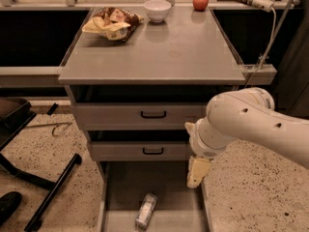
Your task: Pick blue plastic bottle from bottom drawer and place on counter
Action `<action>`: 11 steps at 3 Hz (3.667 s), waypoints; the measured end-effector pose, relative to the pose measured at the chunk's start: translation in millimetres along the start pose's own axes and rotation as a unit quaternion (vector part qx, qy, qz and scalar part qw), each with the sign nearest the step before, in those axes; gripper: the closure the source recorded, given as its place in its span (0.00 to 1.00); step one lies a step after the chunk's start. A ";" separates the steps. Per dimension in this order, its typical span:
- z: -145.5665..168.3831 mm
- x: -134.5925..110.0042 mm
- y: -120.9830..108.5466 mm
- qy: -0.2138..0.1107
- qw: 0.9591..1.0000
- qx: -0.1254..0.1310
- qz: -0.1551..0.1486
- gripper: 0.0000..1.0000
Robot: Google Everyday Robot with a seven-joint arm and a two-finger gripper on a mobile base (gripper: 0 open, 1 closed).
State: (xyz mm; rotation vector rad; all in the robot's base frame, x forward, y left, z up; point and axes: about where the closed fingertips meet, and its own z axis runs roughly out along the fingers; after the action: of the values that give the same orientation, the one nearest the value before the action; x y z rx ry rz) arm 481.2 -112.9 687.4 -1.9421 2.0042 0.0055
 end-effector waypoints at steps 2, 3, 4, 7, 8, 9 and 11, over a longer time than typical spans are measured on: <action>94.3 9.7 20.6 -0.021 0.999 -0.031 -0.007 0.00; 142.9 5.0 35.0 -0.041 0.998 -0.049 -0.024 0.00; 178.1 -1.6 47.5 -0.062 0.995 -0.062 -0.039 0.00; 234.0 11.7 47.4 -0.082 0.993 -0.060 -0.066 0.00; 281.3 10.6 56.1 -0.101 0.987 -0.073 -0.097 0.00; 320.0 8.4 77.4 -0.116 0.981 -0.095 -0.122 0.00; 332.0 11.4 84.5 -0.121 0.981 -0.082 -0.125 0.00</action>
Offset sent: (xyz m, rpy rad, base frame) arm 0.0088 0.0291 -0.1615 0.0758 0.0834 0.0756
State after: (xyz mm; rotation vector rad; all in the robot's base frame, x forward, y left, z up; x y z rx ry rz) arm 480.3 -38.5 352.8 -2.1644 1.6402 0.3379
